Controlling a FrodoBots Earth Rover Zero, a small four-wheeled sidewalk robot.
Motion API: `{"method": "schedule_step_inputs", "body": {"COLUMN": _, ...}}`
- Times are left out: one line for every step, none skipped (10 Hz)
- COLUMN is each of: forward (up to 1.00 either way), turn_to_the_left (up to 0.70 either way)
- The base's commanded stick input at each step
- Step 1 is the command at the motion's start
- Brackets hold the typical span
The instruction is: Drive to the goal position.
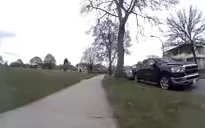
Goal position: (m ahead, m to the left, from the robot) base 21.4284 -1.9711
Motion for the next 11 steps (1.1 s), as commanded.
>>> {"method": "schedule_step_inputs", "body": {"forward": 0.85, "turn_to_the_left": 0.25}}
{"method": "schedule_step_inputs", "body": {"forward": 0.85, "turn_to_the_left": 0.23}}
{"method": "schedule_step_inputs", "body": {"forward": 0.85, "turn_to_the_left": 0.02}}
{"method": "schedule_step_inputs", "body": {"forward": 0.85, "turn_to_the_left": 0.00}}
{"method": "schedule_step_inputs", "body": {"forward": 0.85, "turn_to_the_left": 0.00}}
{"method": "schedule_step_inputs", "body": {"forward": 0.85, "turn_to_the_left": 0.00}}
{"method": "schedule_step_inputs", "body": {"forward": 0.85, "turn_to_the_left": 0.00}}
{"method": "schedule_step_inputs", "body": {"forward": 0.85, "turn_to_the_left": 0.00}}
{"method": "schedule_step_inputs", "body": {"forward": 0.85, "turn_to_the_left": 0.00}}
{"method": "schedule_step_inputs", "body": {"forward": 0.85, "turn_to_the_left": 0.00}}
{"method": "schedule_step_inputs", "body": {"forward": 0.85, "turn_to_the_left": 0.00}}
